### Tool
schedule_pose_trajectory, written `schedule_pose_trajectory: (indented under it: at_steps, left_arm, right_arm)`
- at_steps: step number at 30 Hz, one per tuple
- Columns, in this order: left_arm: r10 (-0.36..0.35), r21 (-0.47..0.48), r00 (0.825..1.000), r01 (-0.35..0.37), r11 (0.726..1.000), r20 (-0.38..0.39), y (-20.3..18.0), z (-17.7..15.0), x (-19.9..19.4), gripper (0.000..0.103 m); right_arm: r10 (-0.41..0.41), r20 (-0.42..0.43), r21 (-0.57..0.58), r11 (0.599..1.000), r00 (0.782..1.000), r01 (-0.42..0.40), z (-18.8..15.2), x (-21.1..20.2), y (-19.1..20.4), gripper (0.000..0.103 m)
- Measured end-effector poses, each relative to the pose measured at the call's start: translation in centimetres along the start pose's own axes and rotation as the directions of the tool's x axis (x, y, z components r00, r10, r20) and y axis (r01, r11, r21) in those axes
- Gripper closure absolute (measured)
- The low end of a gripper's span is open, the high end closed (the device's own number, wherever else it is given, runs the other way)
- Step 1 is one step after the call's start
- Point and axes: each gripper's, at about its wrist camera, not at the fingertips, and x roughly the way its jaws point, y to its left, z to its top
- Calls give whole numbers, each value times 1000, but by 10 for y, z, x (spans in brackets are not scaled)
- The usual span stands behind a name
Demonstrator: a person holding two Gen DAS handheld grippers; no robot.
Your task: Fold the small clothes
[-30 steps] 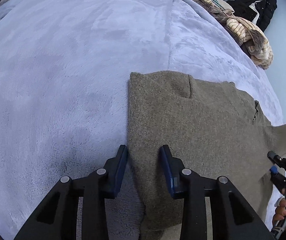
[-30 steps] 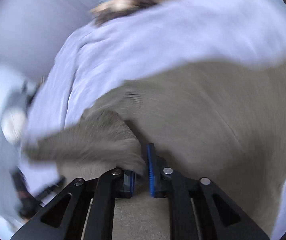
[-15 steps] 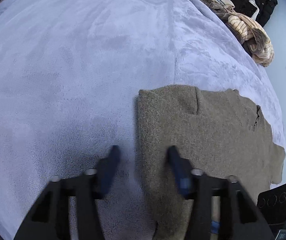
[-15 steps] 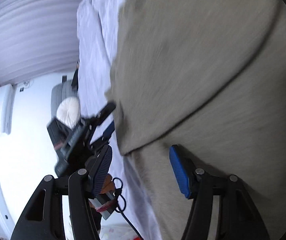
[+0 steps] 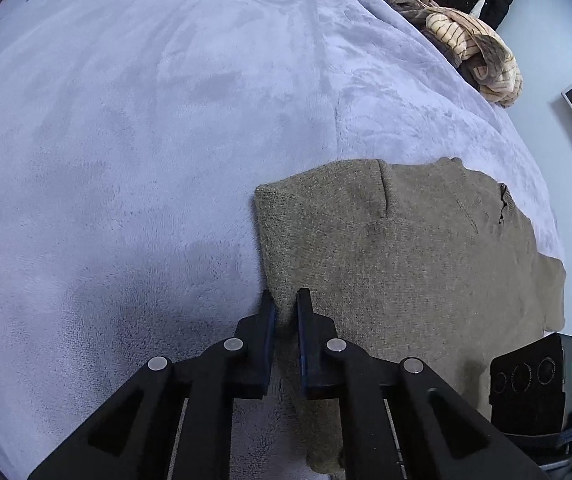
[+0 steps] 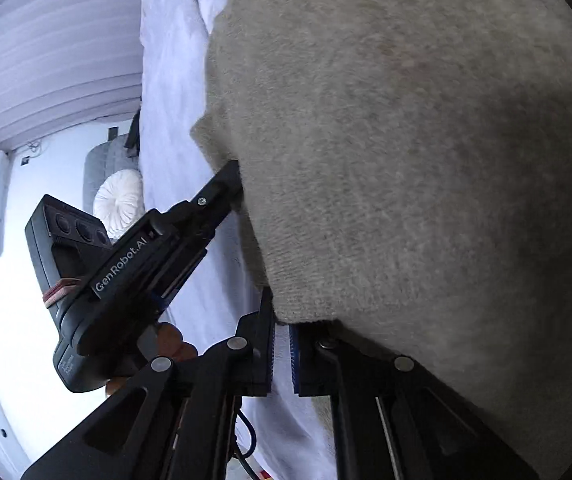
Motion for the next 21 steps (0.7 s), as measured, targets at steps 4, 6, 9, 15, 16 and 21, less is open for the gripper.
schedule_pose_trajectory:
  at_steps: [4, 6, 9, 15, 16, 21]
  left_arm:
    - [48, 11, 998, -49, 999, 36, -4, -2, -21, 93]
    - [66, 18, 996, -67, 998, 65, -7, -4, -35, 93]
    - [61, 29, 994, -64, 998, 91, -16, -7, -48, 93]
    - [73, 47, 995, -76, 996, 64, -47, -18, -28, 93]
    - [74, 40, 996, -77, 996, 53, -51, -21, -21, 93]
    - [135, 30, 989, -137, 990, 54, -54, -34, -4, 93]
  right_arm:
    - [-62, -7, -102, 993, 998, 61, -7, -50, 3, 51]
    - [-124, 60, -152, 980, 990, 132, -4, -84, 5, 51]
    - [-227, 221, -108, 961, 948, 255, 6, -154, -16, 51]
    - [-272, 415, 118, 962, 868, 245, 47, -248, -66, 51]
    - [-272, 425, 129, 962, 864, 239, 52, -254, -70, 51]
    - [-388, 468, 14, 901, 794, 433, 69, -248, -36, 94]
